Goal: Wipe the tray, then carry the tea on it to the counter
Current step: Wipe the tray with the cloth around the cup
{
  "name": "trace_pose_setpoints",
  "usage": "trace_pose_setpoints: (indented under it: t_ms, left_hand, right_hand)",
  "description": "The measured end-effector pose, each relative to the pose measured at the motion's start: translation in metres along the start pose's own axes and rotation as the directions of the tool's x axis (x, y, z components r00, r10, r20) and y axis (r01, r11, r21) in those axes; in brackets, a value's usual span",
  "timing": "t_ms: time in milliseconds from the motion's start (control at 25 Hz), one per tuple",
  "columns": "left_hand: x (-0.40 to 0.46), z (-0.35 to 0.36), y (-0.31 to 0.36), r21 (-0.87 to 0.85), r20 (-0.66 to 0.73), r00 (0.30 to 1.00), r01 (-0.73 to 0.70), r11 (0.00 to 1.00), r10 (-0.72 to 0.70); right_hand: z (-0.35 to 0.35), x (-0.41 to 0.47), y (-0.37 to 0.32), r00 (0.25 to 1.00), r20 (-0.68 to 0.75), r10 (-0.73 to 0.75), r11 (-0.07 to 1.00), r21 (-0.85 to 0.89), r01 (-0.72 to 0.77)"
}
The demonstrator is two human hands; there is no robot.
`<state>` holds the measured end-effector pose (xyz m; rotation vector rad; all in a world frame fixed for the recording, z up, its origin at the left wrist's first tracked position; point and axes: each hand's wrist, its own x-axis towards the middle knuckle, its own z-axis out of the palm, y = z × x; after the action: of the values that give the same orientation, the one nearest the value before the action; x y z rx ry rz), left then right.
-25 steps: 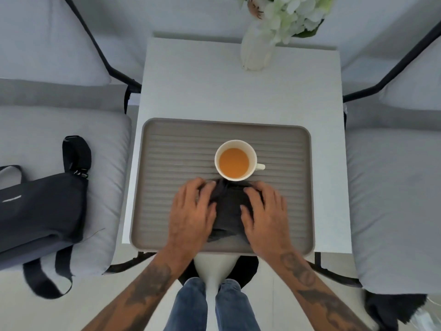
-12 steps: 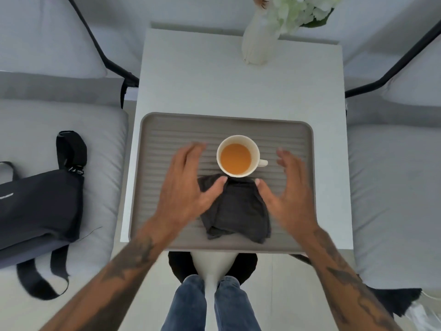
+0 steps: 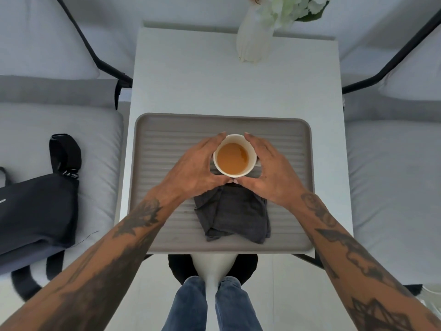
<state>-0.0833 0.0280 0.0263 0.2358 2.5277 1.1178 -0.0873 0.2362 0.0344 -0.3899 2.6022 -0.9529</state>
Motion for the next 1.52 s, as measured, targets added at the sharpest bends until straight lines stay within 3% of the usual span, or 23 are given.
trace_pose_setpoints:
  t_ms: [320,520,840,1080,1200,1280,1320,1400,1520]
  left_hand:
    - [-0.011,-0.062,-0.008,-0.235,0.005,1.0,0.016,0.972,-0.015]
    - [-0.019,-0.097,-0.04,-0.389,-0.004,0.989,0.135,0.911,-0.149]
    - [-0.033,-0.113,-0.089,-0.468,-0.035,0.975,0.178,0.866,-0.219]
    - [-0.037,-0.116,-0.091,-0.452,-0.023,0.976,0.184,0.873,-0.218]
    - [-0.062,-0.114,-0.087,-0.271,-0.191,0.949,0.193,0.943,-0.249]
    - [-0.094,-0.087,-0.082,0.009,-0.398,0.915,0.082,0.997,-0.072]
    - [-0.11,-0.061,-0.076,0.13,-0.423,0.906,0.047,0.99,0.012]
    - [-0.138,-0.001,-0.063,0.303,-0.32,0.946,0.055,0.952,0.047]
    - [-0.159,0.062,-0.061,0.467,-0.155,0.985,0.142,0.873,-0.077]
  right_hand:
    - [-0.007,0.037,-0.045,0.995,0.072,-0.073,0.997,-0.026,0.075]
    - [0.017,0.076,-0.07,0.983,0.122,-0.14,0.988,-0.046,0.146]
    - [0.067,0.106,-0.091,0.979,0.133,-0.153,0.988,0.002,0.154]
    - [0.058,0.1,-0.102,0.977,0.188,-0.098,0.994,-0.023,0.104]
    - [0.046,0.033,-0.09,0.999,0.03,0.045,0.995,-0.092,-0.042]
    - [0.059,-0.03,-0.072,1.0,-0.025,0.016,0.977,-0.213,-0.021]
    - [0.072,-0.056,-0.058,1.0,0.009,0.0,0.953,-0.304,0.003]
    - [0.096,-0.083,-0.03,0.997,0.073,0.032,0.911,-0.411,0.001]
    - [0.112,-0.081,-0.016,0.998,0.009,0.066,0.879,-0.474,-0.054]
